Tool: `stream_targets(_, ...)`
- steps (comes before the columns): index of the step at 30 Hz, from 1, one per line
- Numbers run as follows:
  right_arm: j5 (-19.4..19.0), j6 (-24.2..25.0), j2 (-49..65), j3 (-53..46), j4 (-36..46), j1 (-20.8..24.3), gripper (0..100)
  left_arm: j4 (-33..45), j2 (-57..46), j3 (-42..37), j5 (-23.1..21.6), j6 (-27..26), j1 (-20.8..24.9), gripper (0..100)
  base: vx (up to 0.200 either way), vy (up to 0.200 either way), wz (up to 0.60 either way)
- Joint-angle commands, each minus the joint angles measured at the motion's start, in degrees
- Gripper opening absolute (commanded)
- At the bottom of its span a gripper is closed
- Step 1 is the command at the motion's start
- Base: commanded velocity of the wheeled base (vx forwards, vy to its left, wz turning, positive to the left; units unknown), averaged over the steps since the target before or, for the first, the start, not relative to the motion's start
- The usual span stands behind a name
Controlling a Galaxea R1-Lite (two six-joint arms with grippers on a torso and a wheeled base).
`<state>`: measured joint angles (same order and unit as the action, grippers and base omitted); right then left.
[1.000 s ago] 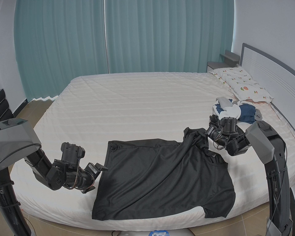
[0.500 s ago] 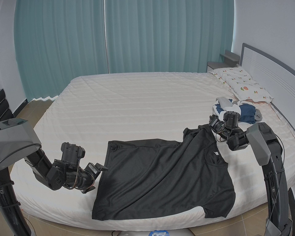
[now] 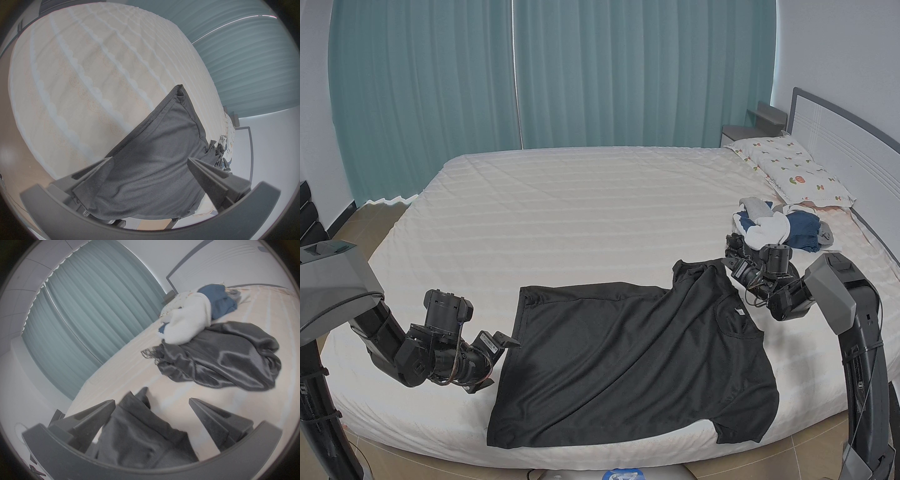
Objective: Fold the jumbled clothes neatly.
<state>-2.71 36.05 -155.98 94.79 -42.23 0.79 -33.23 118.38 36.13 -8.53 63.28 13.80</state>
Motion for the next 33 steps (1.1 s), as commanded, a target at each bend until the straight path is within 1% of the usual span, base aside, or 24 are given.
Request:
stream_targets(1,-0.5,-0.3,13.8,-23.6,-7.0,-0.3,100,-0.1,0.0,0.0,0.0,0.0,0.0,100,0.0,0.0,0.0)
stream_targets(3,-0.6,-0.5,17.3,-31.5,-10.2,-0.1,100,-0.1,0.0,0.0,0.0,-0.1,0.0,100,0.0,0.0,0.0)
stream_targets(5,-1.7,-0.7,20.6,-38.9,-13.3,0.0,100,-0.1,0.0,0.0,0.0,-0.2,0.0,100,0.0,0.0,0.0)
stream_targets(8,-5.4,-1.1,25.5,-48.8,-16.3,-0.8,100,0.0,0.0,-0.1,0.0,-0.3,0.0,100,0.0,0.0,0.0)
stream_targets(10,-7.6,-2.0,27.8,-53.0,-16.3,-1.8,100,0.0,0.0,-0.2,0.0,-0.3,0.0,100,0.0,0.0,0.0)
stream_targets(12,-10.9,-5.3,29.9,-58.4,-16.3,-3.9,100,0.0,0.0,-0.2,0.0,-0.4,0.1,100,0.0,0.0,0.0)
stream_targets(15,-14.6,-10.8,30.2,-63.9,-16.5,-6.3,100,0.0,0.0,-0.2,0.0,-0.4,0.1,100,0.0,0.0,0.0)
stream_targets(18,-16.9,-14.0,29.6,-67.2,-16.5,-8.1,100,-0.1,0.0,-0.3,-0.1,-0.4,0.1,100,0.0,0.0,0.0)
stream_targets(23,-20.4,-17.1,27.7,-69.5,-16.5,-9.8,100,0.0,0.0,-0.3,-0.1,-0.4,0.2,100,0.0,0.0,0.0)
stream_targets(26,-20.8,-18.4,26.9,-69.7,-16.5,-10.1,100,-0.1,0.0,-0.3,-0.1,-0.4,0.2,100,0.0,0.0,0.0)
stream_targets(33,-21.3,-18.6,24.1,-68.3,-16.7,-9.3,100,-0.1,0.0,-0.3,-0.1,-0.4,0.2,100,0.0,0.0,0.0)
